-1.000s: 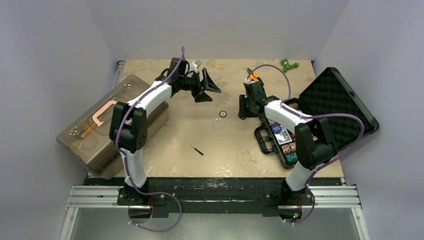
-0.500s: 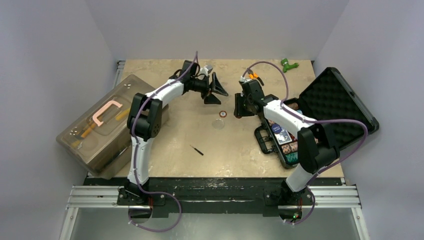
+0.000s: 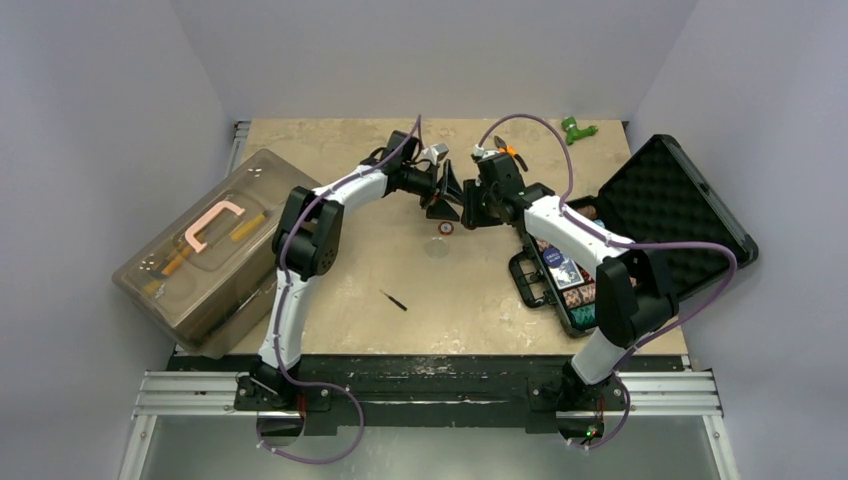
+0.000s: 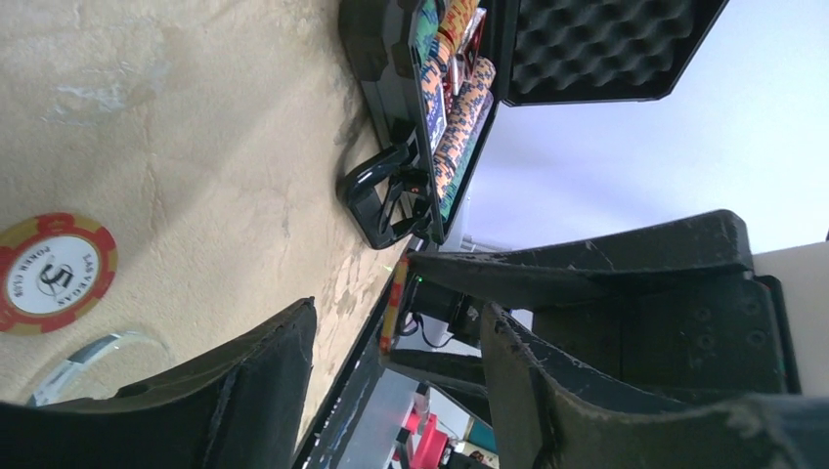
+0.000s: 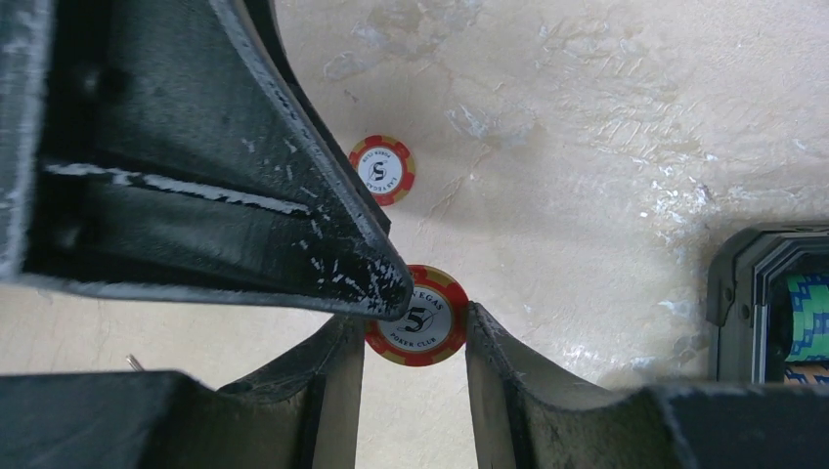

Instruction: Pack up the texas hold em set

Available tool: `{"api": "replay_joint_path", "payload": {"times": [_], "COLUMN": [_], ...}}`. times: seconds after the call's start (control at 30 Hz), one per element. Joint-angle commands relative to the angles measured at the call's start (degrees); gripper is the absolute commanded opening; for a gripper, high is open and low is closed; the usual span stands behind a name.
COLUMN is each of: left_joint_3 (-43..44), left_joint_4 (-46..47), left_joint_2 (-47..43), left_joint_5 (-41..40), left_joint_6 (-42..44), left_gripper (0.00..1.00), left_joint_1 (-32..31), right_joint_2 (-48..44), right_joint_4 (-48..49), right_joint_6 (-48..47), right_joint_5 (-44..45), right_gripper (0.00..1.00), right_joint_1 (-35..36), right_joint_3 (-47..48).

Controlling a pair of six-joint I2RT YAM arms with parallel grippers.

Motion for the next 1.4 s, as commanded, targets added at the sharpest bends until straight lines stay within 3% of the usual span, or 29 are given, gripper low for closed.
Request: {"api": "replay_joint_path", "payload": {"times": [0.0,0.23,0.43,0.97,1.07,1.13,1.23,1.3,1.37], "left_joint_3": [3.1,6.2,7.8,6.7,6.6,6.6,5.9,4.5,3.9], "left_joint_4": [1.7,1.8,0.4,-2.2,-2.2,-2.2,-2.0,-1.7,-7.6], "left_joint_2": [1.0,4.0,4.9,4.3,4.0,3.7,2.4,0.7,-2.0], "left_joint_5": [2.9,8.2,11.8,12.9,13.1,12.9,12.3,10.9,5.7], "left_joint_6": [-0.2,0.3,3.2,6.7,6.9,7.0,6.8,6.4,9.8], "left_gripper": [0.58,0.46,0.43,0.21,0.13,0.01,0.00,0.00,0.00], "left_joint_1": [0.2,-0.3,-0.5,-0.5,-0.5,-0.5,-0.5,-0.5,-0.2], "right_joint_2": [-2.7,-1.2,-0.4,0.7,1.1,1.3,1.7,1.7,1.1], "right_joint_4": [-0.7,-1.1,-1.5,-2.5,-2.5,-2.6,-3.1,-4.4,-7.9], "right_joint_6": [-0.7,-1.1,-1.8,-3.2,-3.3,-3.4,-3.7,-4.1,-4.4], "right_joint_5": [-0.1,-0.6,-0.3,0.9,1.0,1.3,2.1,2.7,3.9], "right_gripper": [0.33,0.32,0.31,0.31,0.31,0.31,0.32,0.45,0.78], "right_joint_1": [0.5,1.0,1.1,1.4,1.7,1.9,2.3,2.3,2.3], "right_joint_3": [3.3,4.7,5.4,6.6,6.8,7.0,7.4,7.8,8.3]}}
